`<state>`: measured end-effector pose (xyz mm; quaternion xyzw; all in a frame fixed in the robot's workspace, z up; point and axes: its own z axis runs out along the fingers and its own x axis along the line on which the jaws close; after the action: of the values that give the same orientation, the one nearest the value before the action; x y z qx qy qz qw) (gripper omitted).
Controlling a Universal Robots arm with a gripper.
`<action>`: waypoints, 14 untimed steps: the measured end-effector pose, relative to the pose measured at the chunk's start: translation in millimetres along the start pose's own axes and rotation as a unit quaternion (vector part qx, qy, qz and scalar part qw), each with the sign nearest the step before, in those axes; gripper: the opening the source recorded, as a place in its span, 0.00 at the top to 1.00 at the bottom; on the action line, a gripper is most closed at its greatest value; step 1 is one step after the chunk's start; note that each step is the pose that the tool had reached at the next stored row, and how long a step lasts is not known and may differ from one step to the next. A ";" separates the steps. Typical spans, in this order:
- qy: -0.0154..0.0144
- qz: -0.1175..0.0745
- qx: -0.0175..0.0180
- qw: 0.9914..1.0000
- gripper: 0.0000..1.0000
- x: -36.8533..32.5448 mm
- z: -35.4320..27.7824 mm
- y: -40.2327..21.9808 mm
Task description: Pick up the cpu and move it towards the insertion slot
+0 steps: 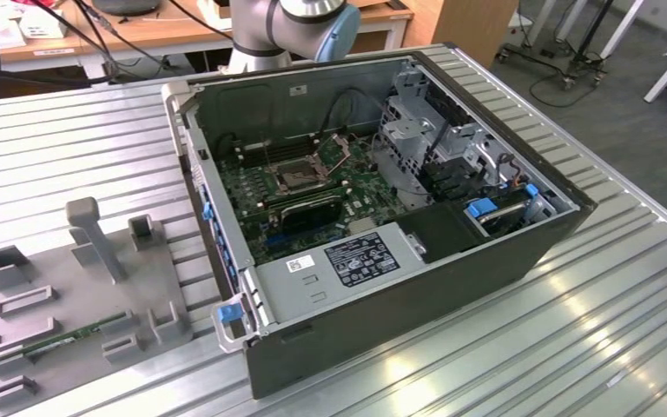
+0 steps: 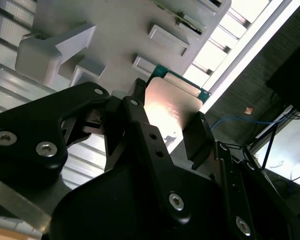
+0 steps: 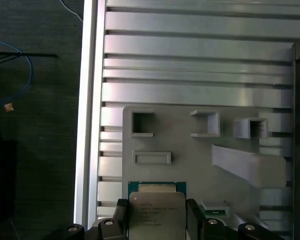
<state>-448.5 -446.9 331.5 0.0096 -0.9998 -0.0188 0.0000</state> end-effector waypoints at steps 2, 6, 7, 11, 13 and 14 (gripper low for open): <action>0.000 0.000 0.000 1.000 0.45 0.0 -2.6 0.1; 0.000 0.000 0.000 1.000 0.45 0.0 -7.5 0.3; 0.000 0.000 0.000 1.000 0.45 0.0 -8.6 0.3; 0.000 0.000 0.000 1.000 0.45 0.0 -11.3 0.4; 0.000 0.000 0.000 1.000 0.45 0.0 -11.7 0.4; 0.000 0.000 0.000 1.000 0.45 0.0 -11.9 0.5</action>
<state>-448.5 -446.9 343.4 0.0096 -0.9998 -0.0188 0.0000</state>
